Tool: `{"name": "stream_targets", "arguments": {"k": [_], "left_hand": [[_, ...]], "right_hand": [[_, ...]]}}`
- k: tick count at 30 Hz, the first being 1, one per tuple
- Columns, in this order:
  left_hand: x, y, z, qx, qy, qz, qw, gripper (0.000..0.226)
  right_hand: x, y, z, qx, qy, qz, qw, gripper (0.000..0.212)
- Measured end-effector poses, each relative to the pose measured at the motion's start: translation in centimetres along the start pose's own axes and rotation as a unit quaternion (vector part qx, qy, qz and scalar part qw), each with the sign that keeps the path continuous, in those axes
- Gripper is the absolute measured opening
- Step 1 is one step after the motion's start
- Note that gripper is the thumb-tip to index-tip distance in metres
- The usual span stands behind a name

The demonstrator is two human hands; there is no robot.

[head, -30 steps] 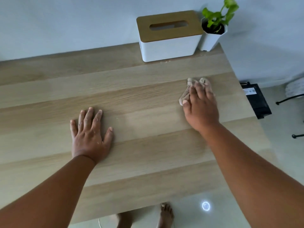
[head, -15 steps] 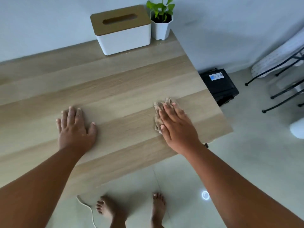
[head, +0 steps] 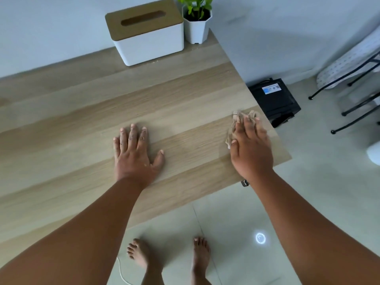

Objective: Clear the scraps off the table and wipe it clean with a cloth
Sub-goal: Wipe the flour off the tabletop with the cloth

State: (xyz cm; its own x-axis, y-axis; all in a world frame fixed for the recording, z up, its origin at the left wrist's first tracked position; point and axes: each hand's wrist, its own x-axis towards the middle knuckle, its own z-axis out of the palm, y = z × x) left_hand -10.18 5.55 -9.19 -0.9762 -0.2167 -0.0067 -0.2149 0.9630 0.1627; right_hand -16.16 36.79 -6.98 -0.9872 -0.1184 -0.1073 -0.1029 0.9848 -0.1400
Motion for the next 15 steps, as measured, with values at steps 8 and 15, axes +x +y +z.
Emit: {"name": "stream_targets", "arguments": {"k": [8,15], "left_hand": [[0.1,0.0,0.0,-0.001,-0.003,-0.005,1.0,0.086],[0.0,-0.3,0.1,-0.002,0.001,-0.003,1.0,0.086]], "right_hand": [[-3.8,-5.9,2.4,0.018,-0.003,-0.214,0.977,0.063],[-2.3,0.7,1.3,-0.003,-0.003,-0.194,0.981,0.062]]}}
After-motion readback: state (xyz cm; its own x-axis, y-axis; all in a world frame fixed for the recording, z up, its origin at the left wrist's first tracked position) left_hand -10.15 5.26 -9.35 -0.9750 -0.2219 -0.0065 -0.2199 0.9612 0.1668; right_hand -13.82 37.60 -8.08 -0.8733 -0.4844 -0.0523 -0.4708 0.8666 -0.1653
